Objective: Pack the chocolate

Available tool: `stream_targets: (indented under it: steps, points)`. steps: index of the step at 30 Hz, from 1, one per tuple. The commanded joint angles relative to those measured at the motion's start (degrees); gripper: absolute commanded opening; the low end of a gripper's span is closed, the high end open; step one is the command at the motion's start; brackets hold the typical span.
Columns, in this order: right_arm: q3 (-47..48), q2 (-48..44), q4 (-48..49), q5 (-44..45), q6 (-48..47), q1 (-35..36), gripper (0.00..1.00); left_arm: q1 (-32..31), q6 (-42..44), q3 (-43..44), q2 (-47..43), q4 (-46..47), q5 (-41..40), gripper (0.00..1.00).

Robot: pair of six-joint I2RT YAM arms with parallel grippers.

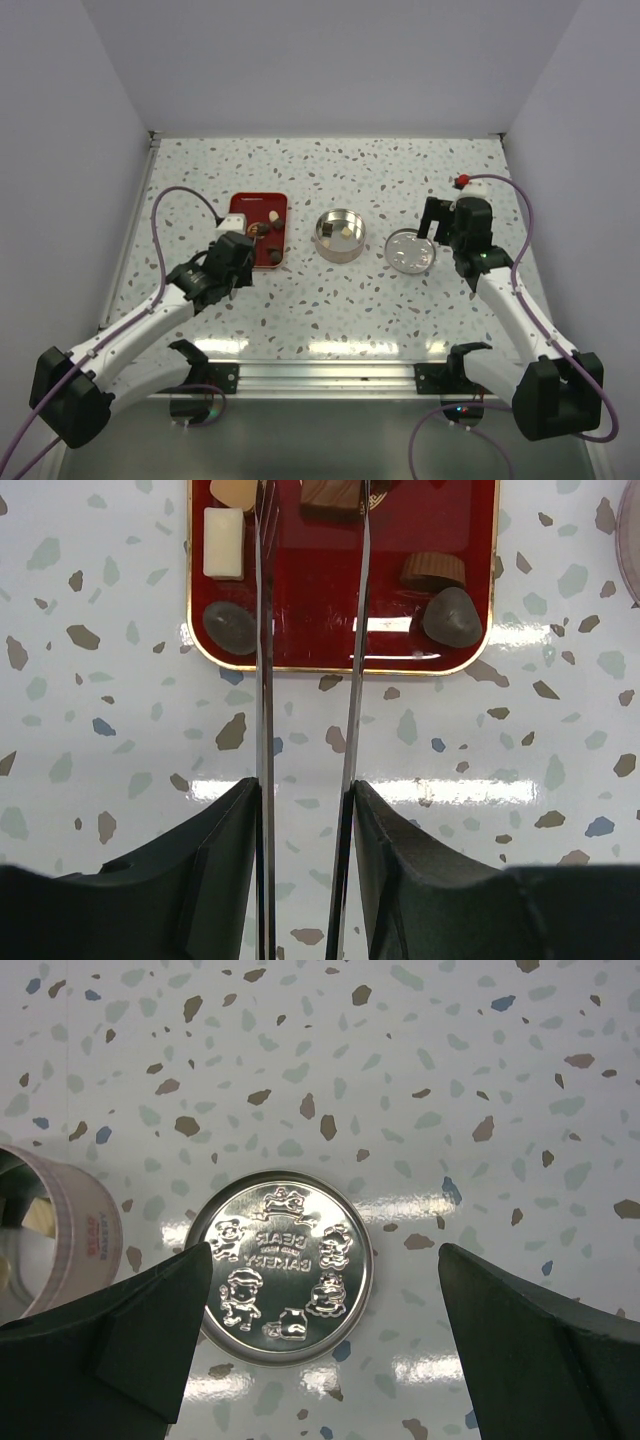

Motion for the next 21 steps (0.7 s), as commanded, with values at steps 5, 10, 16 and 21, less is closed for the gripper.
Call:
stream_targets:
  steps: [5, 10, 16, 21]
  points:
    - [2.0, -1.0, -0.3, -0.3, 0.0, 0.1, 0.99, 0.2, 1.2, -0.3, 1.1, 5.1, 0.4, 0.47]
    - [2.0, -0.9, -0.3, -0.2, 0.0, 0.1, 0.99, 0.3, 1.3, -0.4, 1.1, 5.3, 1.1, 0.38]
    - [2.1, -0.7, -0.3, -0.3, 0.1, 0.2, 0.99, 0.2, 1.7, 0.5, 0.0, 4.0, 0.8, 0.25]
    - [2.1, -0.7, -0.4, -0.3, 0.1, 0.2, 0.99, 0.3, 2.1, 3.8, -1.6, 2.0, 1.8, 0.25]
